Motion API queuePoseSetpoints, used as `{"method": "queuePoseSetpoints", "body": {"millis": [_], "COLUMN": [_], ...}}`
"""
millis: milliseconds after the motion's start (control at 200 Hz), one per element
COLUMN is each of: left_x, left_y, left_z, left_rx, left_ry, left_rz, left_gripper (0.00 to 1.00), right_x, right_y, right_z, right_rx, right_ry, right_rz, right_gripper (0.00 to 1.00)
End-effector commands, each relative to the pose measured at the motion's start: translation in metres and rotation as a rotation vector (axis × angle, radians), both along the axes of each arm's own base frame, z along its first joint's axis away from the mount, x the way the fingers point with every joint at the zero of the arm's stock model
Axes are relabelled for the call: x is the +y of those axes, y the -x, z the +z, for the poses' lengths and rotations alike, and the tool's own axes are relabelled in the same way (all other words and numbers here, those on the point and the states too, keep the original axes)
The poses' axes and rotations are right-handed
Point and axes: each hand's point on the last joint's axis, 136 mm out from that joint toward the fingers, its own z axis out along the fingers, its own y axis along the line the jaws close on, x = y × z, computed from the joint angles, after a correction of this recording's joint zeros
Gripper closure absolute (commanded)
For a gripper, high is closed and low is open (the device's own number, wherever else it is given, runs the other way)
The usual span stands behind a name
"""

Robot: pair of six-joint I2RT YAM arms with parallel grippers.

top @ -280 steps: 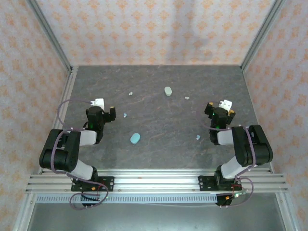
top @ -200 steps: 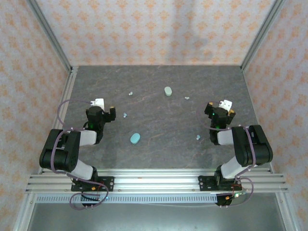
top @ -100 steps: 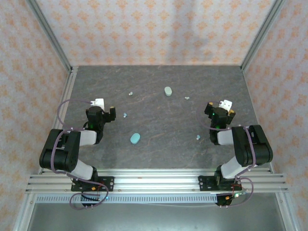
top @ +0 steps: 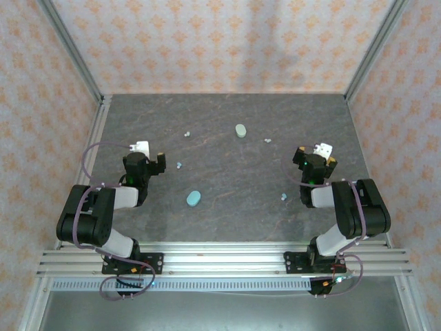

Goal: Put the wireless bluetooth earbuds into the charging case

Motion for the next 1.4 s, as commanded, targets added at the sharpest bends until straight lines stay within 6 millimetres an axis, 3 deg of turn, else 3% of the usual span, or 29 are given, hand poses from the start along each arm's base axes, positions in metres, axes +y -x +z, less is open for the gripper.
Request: {"method": "queuePoseSetpoints", "body": {"millis": [0,120,195,380,470,565,630,746,856,931,1141,1396], "left_x": [0.001,-0.001,-0.002,-0.01,-0.021,-0.043,-0.068,-0.107,-0.126,-0.132,-0.144,-0.179], "left_y": [-0.009,-0.011,-0.011,0.0,0.014,0.032,0.052,0.095,0.134,0.151,0.165,0.16], "left_z": [0.016,0.022,0.033,0.065,0.081,0.094,0.09,0.067,0.045,0.035,0.013,-0.007], "left_rx": [-0.054,-0.034,0.002,0.078,0.125,0.183,0.262,0.454,0.602,0.643,0.69,0.74], "left_ry": [-0.004,-0.006,0.001,0.066,0.095,0.167,0.225,0.262,0.234,0.197,0.118,0.076], "left_rz": [0.002,-0.011,-0.014,-0.028,-0.05,-0.098,-0.166,-0.288,-0.335,-0.339,-0.354,-0.485], "left_gripper": [0.0,0.0,0.0,0.0,0.0,0.0,0.0,0.04,0.06,0.07,0.1,0.14], "right_x": [-0.001,0.006,0.017,0.018,0.021,0.044,0.059,0.091,0.135,0.166,0.234,0.292], "right_y": [-0.001,0.0,0.004,0.014,0.017,0.017,0.018,0.024,0.034,0.047,0.082,0.09], "right_z": [0.004,0.007,0.015,0.044,0.056,0.07,0.072,0.065,0.048,0.034,0.008,-0.008], "right_rx": [-0.015,-0.035,-0.054,-0.04,0.013,0.082,0.133,0.244,0.39,0.482,0.667,0.736], "right_ry": [-0.007,-0.007,-0.003,-0.009,-0.131,-0.271,-0.347,-0.393,-0.416,-0.388,-0.292,-0.429], "right_rz": [-0.001,0.046,0.115,0.109,0.083,0.157,0.189,0.248,0.357,0.435,0.552,0.667], "right_gripper": [0.01,0.01,0.01,0.01,0.01,0.01,0.01,0.03,0.06,0.06,0.06,0.09]}}
